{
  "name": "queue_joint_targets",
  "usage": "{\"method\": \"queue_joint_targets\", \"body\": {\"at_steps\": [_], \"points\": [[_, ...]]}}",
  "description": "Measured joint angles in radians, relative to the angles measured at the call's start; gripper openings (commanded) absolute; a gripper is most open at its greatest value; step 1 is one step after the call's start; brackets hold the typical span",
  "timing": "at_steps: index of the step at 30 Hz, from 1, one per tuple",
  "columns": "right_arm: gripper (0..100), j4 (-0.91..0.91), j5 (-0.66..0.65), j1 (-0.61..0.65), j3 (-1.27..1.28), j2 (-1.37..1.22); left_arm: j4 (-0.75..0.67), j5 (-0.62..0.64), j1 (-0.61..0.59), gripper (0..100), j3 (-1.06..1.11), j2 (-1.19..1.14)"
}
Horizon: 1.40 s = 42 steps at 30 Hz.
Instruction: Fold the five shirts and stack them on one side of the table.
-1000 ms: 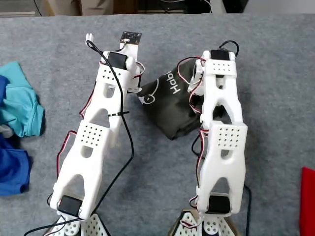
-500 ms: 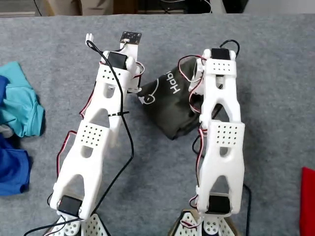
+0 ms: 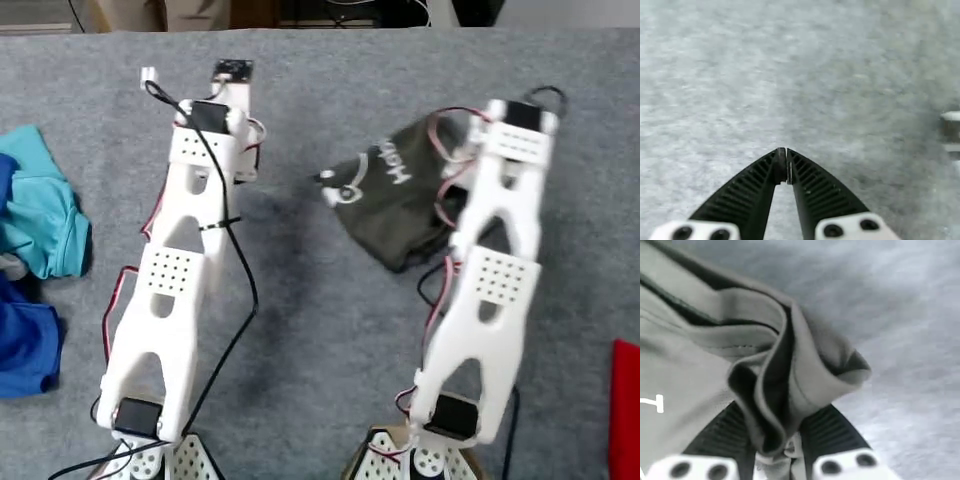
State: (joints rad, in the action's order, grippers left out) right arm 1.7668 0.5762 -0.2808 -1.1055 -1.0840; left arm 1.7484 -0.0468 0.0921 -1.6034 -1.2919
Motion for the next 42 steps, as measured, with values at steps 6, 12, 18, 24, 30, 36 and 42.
{"method": "queue_joint_targets", "body": {"at_steps": [6,12,18,24,30,36,42], "points": [[0.4,0.0,-0.092,-0.219,0.147,0.074,0.0,0.0,-0.058,3,0.0,0.051],[0.4,0.0,-0.198,-0.425,0.376,0.308,0.0,0.0,-0.084,2,0.0,0.058],[0.4,0.0,-0.316,-0.592,0.437,0.534,0.0,0.0,-0.084,2,0.0,0.063],[0.4,0.0,-0.425,-0.752,0.445,0.62,0.0,0.0,-0.086,2,0.0,0.112],[0.4,0.0,-0.529,-0.931,0.445,0.62,0.002,0.0,-0.086,2,0.0,0.138],[0.4,0.0,-0.601,-1.073,0.445,0.62,0.002,0.0,-0.086,2,0.0,0.138],[0.4,-0.046,-0.649,-1.172,0.445,0.62,0.002,0.0,-0.086,2,0.0,0.138]]}}
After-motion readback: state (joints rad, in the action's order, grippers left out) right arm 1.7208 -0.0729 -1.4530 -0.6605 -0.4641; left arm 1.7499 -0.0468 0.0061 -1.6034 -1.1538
